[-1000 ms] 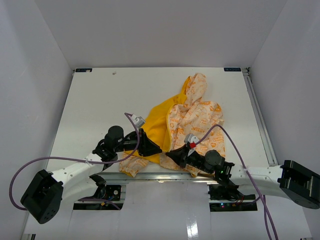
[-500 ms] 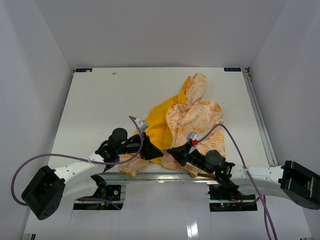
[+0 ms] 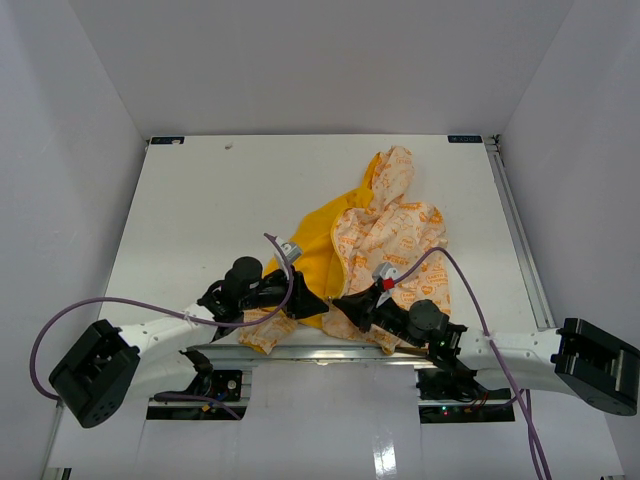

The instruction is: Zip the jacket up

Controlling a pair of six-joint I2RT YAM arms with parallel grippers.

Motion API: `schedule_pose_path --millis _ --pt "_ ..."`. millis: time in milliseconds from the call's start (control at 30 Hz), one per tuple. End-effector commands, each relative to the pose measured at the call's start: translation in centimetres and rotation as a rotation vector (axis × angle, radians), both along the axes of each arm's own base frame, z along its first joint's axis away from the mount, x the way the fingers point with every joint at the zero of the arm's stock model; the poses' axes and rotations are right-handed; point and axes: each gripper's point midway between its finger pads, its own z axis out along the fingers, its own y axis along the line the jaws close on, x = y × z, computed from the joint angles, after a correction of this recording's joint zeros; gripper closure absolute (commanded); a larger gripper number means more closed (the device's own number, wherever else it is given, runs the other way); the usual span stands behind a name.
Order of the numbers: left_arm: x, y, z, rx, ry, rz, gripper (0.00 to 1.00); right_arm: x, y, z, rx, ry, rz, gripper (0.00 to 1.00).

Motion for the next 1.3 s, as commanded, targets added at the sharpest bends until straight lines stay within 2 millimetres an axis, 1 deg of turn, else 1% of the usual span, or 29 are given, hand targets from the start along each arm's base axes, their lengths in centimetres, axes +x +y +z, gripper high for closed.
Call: schedule_pose_path --millis 0,100,133,233,267,367,533,667,800,967,1100,1167,1267 --pt "0.6 -0.7 1.5 -0.037 -0.049 -0.003 0.63 0.4 0.6 3.0 0.096 -0.03 -0.006 0.92" --pt "0.5 -0.9 1.4 -0.035 -0.039 -0.012 0.84 0.5 0.6 3.1 0.1 -0.03 -0.009 0.92" --pt "0.4 -1.0 1.3 -0.037 -0.037 -0.017 0.89 0.5 0.6 3.1 0.101 -0.029 -0.01 0.92" --pt "0.3 -0.9 1.1 -0.034 -0.028 -0.016 0.99 0.7 0.4 3.0 0.098 -0.027 -0.022 0.92" --pt "0.3 -0.8 0.9 -0.031 -0.025 -0.014 1.0 0.7 0.4 3.0 0.097 -0.026 -0.029 0.92" --pt "0.2 -0.7 0.8 -0.026 -0.018 -0.01 1.0 1.0 0.1 2.8 0.096 -0.024 -0.05 0.92" --pt "0.3 -0.4 0.1 -0.009 0.001 0.01 1.0 1.6 -0.5 3.2 0.107 -0.032 -0.092 0.92" --pt "0.6 -0.3 -0.7 0.026 0.018 0.031 1.0 1.7 -0.7 3.9 0.124 -0.045 -0.1 0.92" --pt "0.9 0.0 -0.8 0.035 0.013 0.051 1.0 1.6 -0.9 4.2 0.12 -0.051 -0.098 0.92" --pt "1.0 -0.1 -0.3 0.029 0.009 0.058 1.0 1.1 -0.5 4.0 0.103 -0.05 -0.067 0.92" --pt "2.0 0.2 -0.2 0.068 0.001 0.101 1.0 0.6 -0.1 4.0 0.087 -0.041 -0.03 0.92" --pt "2.5 0.5 0.2 0.083 -0.017 0.135 1.0 0.4 0.0 4.1 0.086 -0.04 -0.02 0.92" --pt "2.6 0.8 1.0 0.075 -0.037 0.151 1.0 0.4 -0.3 4.2 0.09 -0.042 -0.024 0.92"
